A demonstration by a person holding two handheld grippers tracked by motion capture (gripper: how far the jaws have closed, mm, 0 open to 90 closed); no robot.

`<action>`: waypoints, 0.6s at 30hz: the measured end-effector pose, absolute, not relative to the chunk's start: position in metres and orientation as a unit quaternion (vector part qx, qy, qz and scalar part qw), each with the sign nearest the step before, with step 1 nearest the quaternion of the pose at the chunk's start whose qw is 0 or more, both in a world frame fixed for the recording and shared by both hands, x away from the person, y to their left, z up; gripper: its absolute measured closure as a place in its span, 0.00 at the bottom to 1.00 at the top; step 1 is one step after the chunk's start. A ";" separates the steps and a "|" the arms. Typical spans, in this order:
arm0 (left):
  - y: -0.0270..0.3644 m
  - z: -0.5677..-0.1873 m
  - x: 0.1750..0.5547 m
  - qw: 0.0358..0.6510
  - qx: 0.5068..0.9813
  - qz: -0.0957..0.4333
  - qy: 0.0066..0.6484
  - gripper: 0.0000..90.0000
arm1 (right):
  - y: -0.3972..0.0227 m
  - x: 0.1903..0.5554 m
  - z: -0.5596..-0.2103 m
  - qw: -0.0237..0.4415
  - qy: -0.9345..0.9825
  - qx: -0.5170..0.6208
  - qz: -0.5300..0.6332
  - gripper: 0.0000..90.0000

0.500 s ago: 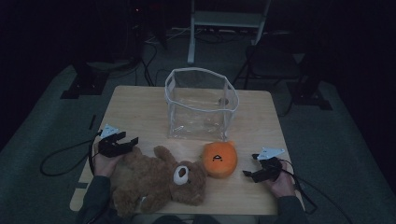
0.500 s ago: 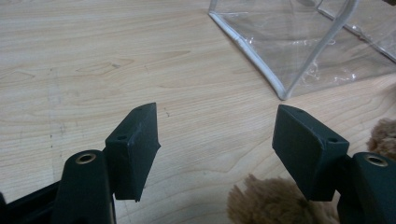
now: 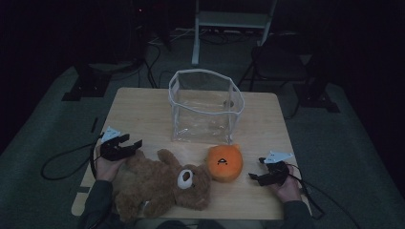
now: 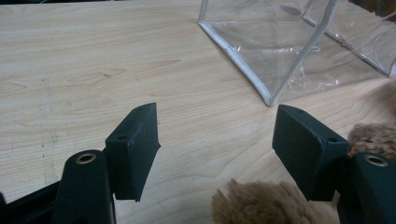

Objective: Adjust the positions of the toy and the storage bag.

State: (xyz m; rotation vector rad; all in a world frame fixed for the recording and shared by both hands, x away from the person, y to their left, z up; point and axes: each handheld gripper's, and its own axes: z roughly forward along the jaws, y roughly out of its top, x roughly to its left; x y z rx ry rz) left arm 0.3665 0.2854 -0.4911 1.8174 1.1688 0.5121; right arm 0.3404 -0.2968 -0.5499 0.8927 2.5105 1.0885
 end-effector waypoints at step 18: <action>0.267 -0.463 0.369 0.465 0.760 0.191 0.411 0.36 | -0.297 0.340 -0.550 0.134 0.864 0.311 0.374 0.17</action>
